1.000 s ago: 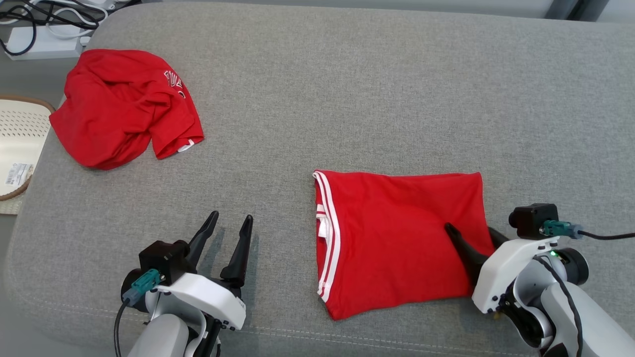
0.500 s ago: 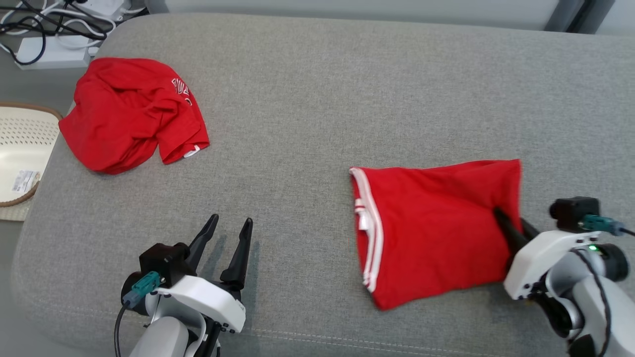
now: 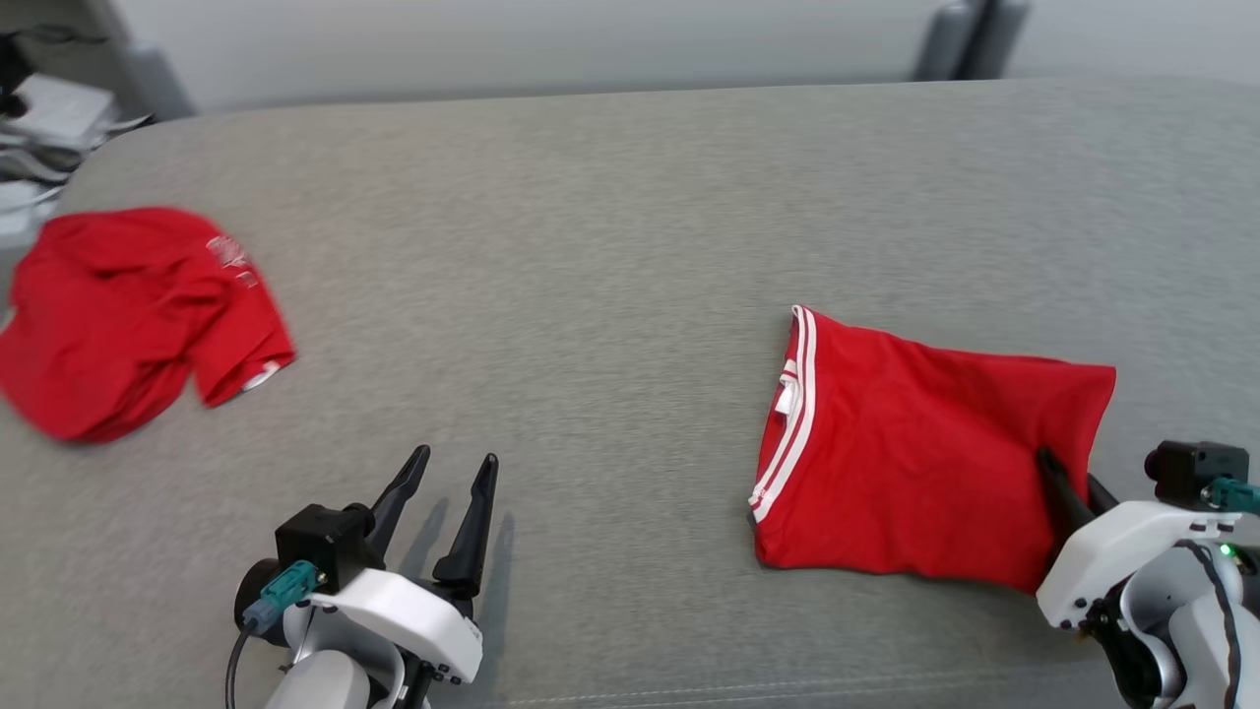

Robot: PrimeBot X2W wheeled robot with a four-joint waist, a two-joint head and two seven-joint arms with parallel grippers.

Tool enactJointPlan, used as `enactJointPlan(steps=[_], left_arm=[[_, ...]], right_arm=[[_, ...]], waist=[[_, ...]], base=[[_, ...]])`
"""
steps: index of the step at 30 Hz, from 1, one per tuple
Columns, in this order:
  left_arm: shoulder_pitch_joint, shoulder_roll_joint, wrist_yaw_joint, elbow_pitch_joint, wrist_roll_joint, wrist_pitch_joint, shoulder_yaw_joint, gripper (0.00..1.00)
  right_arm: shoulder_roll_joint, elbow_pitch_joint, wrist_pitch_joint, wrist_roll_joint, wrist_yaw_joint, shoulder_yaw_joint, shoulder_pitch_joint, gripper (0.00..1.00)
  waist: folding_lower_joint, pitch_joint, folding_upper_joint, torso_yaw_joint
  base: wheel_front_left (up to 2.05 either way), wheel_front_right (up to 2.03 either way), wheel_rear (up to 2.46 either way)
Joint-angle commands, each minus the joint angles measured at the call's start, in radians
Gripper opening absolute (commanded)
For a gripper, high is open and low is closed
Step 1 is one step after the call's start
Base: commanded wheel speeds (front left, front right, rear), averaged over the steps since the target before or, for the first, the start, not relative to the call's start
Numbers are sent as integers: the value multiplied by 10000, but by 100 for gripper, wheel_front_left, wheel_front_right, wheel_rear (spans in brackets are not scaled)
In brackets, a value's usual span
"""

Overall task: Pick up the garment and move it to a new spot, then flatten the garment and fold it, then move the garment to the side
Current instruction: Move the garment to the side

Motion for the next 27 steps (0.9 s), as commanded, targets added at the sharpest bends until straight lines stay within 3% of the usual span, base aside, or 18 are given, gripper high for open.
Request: enactJointPlan(steps=[1,7,13,19,27], left_arm=[[-69,209,-71,-316,173,-59,354,100],[-21,260,-71,-584,308,-59,470,100],[-111,325,-71,-913,392,-59,450,100],[-372,516,-71,-1475,445,-59,273,100],[-696,856,-71,-2232,451,-59,100,100]], right_arm=[[-74,-177,-183,-85,-2,75,121,0],[122,-97,-317,-15,-2,120,273,0],[166,90,-504,-314,-2,174,-99,0],[-101,1049,-1061,-1572,-2,-721,-1729,0],[-907,2413,-1097,-3578,-2,-3223,-3783,0]], waist=[[0,-236,0,-876],[0,-169,0,-1979],[0,172,0,-2326],[0,765,0,-2026],[0,1607,0,-999]], base=[[0,0,0],[0,0,0],[0,0,0],[0,0,0],[0,0,0]])
